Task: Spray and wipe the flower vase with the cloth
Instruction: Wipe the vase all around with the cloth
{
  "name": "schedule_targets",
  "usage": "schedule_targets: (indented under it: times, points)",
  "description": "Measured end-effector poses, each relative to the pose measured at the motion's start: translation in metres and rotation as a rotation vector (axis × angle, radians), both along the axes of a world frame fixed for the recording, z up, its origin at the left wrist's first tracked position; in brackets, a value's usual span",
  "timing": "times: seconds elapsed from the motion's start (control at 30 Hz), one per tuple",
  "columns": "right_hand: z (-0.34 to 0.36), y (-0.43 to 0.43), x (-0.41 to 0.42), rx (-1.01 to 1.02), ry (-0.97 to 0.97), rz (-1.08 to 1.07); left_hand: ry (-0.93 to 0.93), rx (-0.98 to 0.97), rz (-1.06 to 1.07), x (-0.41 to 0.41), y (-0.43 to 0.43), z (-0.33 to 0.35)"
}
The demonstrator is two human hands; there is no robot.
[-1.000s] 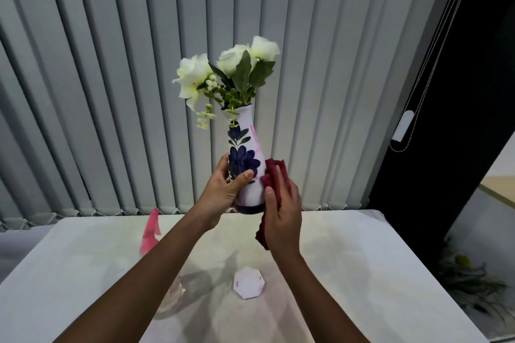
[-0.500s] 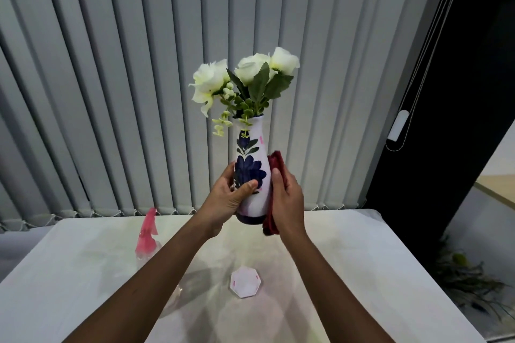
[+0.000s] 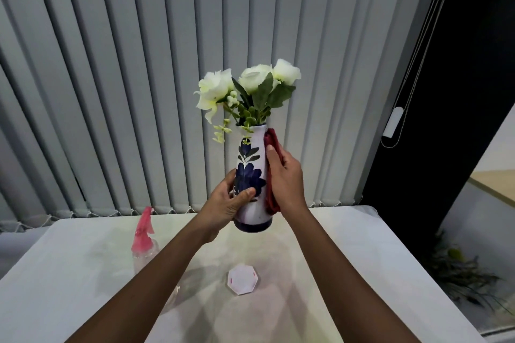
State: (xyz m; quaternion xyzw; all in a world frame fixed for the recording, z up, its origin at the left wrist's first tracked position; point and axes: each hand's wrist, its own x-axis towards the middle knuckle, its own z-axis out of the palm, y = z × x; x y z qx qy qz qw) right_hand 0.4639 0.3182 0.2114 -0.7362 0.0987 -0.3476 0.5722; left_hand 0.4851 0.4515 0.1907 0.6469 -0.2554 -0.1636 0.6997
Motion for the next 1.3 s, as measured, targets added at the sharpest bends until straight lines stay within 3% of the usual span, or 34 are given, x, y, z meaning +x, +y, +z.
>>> schedule_targets:
  times: [0.1, 0.17, 0.37, 0.43, 0.57, 0.6, 0.77, 0.87, 0.97, 1.1, 1.3]
  points:
    - [-0.024, 0.003, -0.012, 0.128, 0.065, 0.022, 0.016, -0.023, 0.028, 0.001, 0.002, 0.000]
    - [-0.042, 0.012, -0.026, 0.088, 0.020, -0.025, 0.035, -0.048, 0.063, 0.002, 0.003, 0.002]
    - [-0.071, 0.034, -0.047, -0.480, -0.133, -0.341, 0.113, -0.144, 0.141, 0.000, -0.004, 0.009]
    - [-0.062, 0.031, -0.042, -0.450, -0.135, -0.367, 0.132, -0.147, 0.145, -0.002, -0.006, 0.007]
    - [-0.051, 0.018, -0.030, -0.004, -0.026, -0.165, 0.141, -0.160, 0.192, -0.004, -0.009, 0.008]
    - [-0.054, 0.017, -0.032, 0.009, -0.028, -0.151, 0.134, -0.162, 0.203, -0.004, -0.008, 0.009]
    - [-0.075, 0.028, -0.049, -0.465, -0.181, -0.322, 0.150, -0.157, 0.172, -0.001, -0.001, 0.009]
    - [-0.057, 0.028, -0.039, -0.589, -0.221, -0.380, 0.134, -0.129, 0.145, -0.003, 0.002, 0.006]
    - [-0.034, 0.024, -0.030, -0.475, -0.134, -0.277, 0.101, -0.102, 0.135, -0.005, 0.002, 0.002]
    - [-0.038, 0.015, -0.027, -0.053, -0.016, -0.055, 0.112, -0.116, 0.162, -0.004, 0.000, 0.000]
    - [-0.041, 0.027, -0.031, -0.421, -0.167, -0.164, 0.113, -0.038, 0.076, 0.003, 0.010, 0.000]
